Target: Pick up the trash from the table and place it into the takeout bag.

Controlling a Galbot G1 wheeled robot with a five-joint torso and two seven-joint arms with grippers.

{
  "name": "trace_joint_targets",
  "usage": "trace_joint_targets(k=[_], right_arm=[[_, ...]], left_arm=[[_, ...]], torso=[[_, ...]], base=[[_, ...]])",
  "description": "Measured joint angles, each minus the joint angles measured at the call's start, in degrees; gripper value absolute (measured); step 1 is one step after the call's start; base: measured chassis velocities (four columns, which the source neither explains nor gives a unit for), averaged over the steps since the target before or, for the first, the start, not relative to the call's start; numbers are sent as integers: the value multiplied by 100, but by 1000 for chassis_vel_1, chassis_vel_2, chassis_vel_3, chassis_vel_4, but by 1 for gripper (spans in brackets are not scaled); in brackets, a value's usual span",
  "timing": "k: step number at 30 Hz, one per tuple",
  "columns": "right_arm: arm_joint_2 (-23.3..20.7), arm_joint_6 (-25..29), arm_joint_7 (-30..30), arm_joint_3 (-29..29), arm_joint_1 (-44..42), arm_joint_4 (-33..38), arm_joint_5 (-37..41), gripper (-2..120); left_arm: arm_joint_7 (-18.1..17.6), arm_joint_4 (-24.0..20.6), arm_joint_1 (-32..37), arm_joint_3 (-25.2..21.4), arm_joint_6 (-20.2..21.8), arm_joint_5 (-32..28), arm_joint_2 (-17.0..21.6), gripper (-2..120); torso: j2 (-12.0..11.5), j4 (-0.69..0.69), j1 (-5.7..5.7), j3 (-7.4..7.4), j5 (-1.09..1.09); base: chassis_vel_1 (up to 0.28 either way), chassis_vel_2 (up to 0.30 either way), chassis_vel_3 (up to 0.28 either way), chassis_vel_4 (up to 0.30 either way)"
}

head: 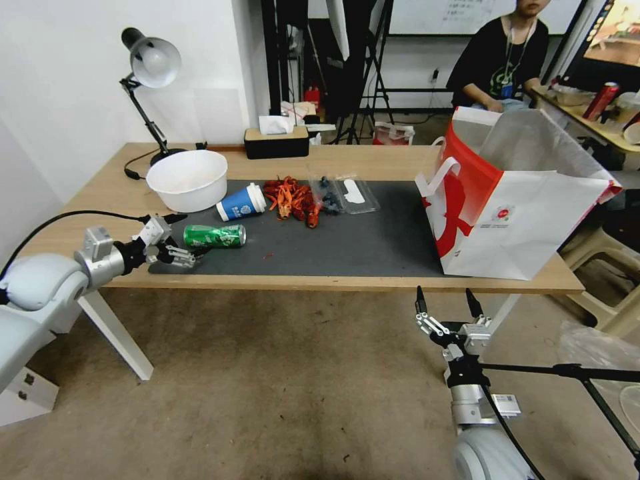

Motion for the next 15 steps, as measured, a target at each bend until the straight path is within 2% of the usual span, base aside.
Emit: trace_joint_targets(k=[4, 15], right_arm=[[-15, -1, 6, 37, -23, -19, -1, 100], [-3, 20, 19, 95, -48, -53, 8, 100]], left_arm=[[226, 300, -480, 354, -62, 121, -141, 100], [660, 806, -1189, 995, -84, 173, -266, 99]], torso=[[0, -3, 0, 0, 0], [0, -2, 0, 0, 0]], base=[[0, 0, 0, 0], [0, 0, 0, 0]])
